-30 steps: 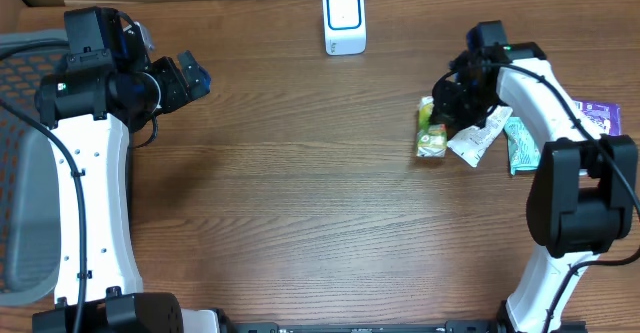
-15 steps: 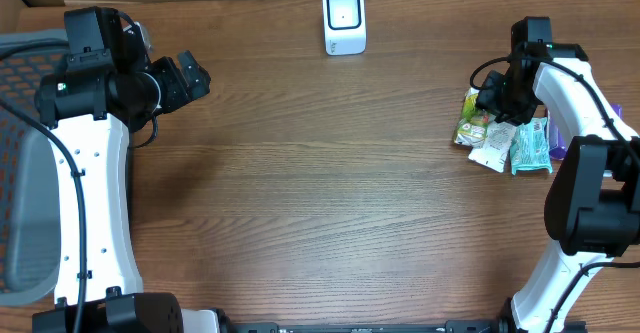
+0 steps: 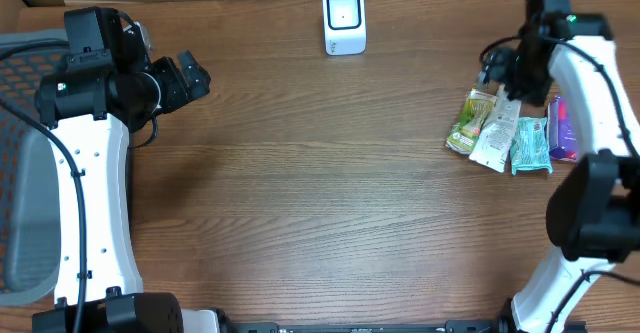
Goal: Scan the item barcode
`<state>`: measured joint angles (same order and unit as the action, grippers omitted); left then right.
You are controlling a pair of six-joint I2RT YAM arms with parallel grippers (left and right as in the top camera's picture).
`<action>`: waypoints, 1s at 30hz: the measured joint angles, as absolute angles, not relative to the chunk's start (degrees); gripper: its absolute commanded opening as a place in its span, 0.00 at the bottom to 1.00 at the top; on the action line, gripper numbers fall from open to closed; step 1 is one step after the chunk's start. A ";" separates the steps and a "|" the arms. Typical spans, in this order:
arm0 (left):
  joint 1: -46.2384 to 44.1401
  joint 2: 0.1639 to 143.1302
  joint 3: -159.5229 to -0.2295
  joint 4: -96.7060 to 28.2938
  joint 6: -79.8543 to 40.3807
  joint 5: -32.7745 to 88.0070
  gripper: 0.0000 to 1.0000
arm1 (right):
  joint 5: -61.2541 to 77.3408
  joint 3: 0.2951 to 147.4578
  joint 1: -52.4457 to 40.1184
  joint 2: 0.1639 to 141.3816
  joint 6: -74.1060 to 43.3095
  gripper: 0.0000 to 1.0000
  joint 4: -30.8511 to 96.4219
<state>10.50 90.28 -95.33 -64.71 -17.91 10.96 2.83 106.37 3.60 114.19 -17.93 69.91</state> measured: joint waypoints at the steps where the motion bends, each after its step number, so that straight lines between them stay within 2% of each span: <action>1: 10.50 90.28 -95.33 -64.71 -17.91 10.96 1.00 | 2.81 107.68 3.44 112.86 -17.93 0.77 70.94; 9: 10.50 90.28 -95.33 -64.71 -17.91 10.96 1.00 | 3.16 111.22 -0.82 99.09 -15.81 0.76 76.25; 20: 10.50 90.28 -95.33 -64.71 -17.91 10.96 1.00 | 3.66 111.22 -5.72 87.46 -13.96 0.77 83.37; 21: 10.50 90.28 -95.33 -64.71 -17.91 10.96 1.00 | 3.62 111.22 -5.72 86.21 -13.89 0.83 84.75; 22: 10.50 90.28 -95.33 -64.71 -17.91 10.96 1.00 | 3.66 111.22 -5.72 85.27 -14.09 1.00 85.93; 30: 10.50 90.28 -95.33 -64.71 -17.91 10.96 0.99 | 3.66 111.33 -5.72 80.03 -13.54 1.00 94.19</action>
